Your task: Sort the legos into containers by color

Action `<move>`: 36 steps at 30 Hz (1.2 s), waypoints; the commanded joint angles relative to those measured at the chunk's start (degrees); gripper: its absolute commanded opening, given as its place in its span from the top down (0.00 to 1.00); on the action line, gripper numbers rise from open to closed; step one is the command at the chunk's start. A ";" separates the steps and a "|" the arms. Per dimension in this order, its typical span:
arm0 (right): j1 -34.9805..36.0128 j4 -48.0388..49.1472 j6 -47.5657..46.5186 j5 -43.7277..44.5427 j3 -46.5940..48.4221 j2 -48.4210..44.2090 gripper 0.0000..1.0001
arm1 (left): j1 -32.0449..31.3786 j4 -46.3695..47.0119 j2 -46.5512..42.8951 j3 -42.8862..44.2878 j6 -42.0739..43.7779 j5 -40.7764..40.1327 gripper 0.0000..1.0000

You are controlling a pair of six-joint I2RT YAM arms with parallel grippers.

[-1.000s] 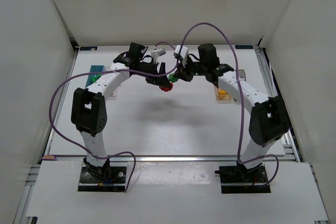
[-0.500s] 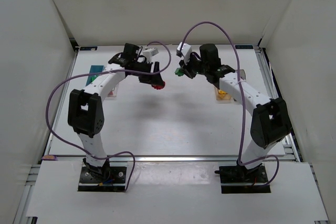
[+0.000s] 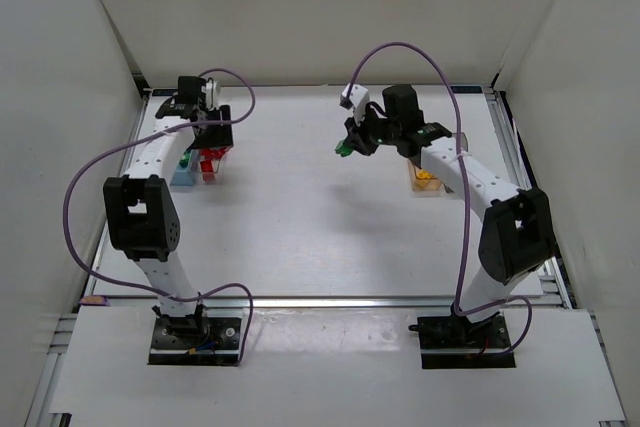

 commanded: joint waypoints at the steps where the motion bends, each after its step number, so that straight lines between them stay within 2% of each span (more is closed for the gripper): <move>1: -0.63 -1.12 3.03 -3.20 4.59 0.36 1.00 | 1.86 -1.98 1.74 2.52 0.27 -2.42 0.90; 11: -1.78 -3.85 7.16 -7.51 8.47 2.21 1.00 | 5.29 -4.62 8.95 8.41 0.27 -2.51 0.90; 14: -2.13 -4.29 7.77 -8.22 8.99 2.56 1.00 | 5.29 -5.24 9.66 9.03 0.36 -2.59 0.70; 15: -2.30 -4.46 8.04 -8.57 9.08 2.82 1.00 | 5.29 -5.32 9.48 8.94 0.27 -2.59 0.58; 17: -2.48 -4.64 8.56 -9.18 9.35 3.00 1.00 | 5.29 -5.06 9.22 8.59 0.27 -2.33 0.49; 18: -2.48 -4.64 8.74 -9.45 9.43 3.26 1.00 | 5.20 -4.97 8.96 8.42 0.71 -2.16 0.38; 20: -2.83 -4.73 9.79 -10.76 9.87 3.62 1.00 | 5.38 -4.80 8.25 8.24 1.67 0.56 0.26; 24: -4.24 -5.17 13.31 -15.24 11.19 5.11 1.00 | 5.55 -0.24 3.43 4.64 4.48 7.14 0.23; 27: -5.12 -4.73 16.03 -17.79 11.37 5.90 1.00 | 5.38 2.23 -0.18 2.35 6.24 10.58 0.17; 28: -5.29 -4.73 17.08 -18.06 11.54 6.08 1.00 | 5.38 1.97 -0.36 2.35 6.60 10.76 0.09; 31: -5.56 -4.99 17.36 -18.50 11.72 6.69 1.00 | 5.38 1.09 -0.45 2.35 6.42 8.93 0.05; 36: -5.64 -5.17 17.09 -18.50 12.34 7.05 1.00 | 5.82 2.05 -2.89 1.48 6.16 8.82 0.07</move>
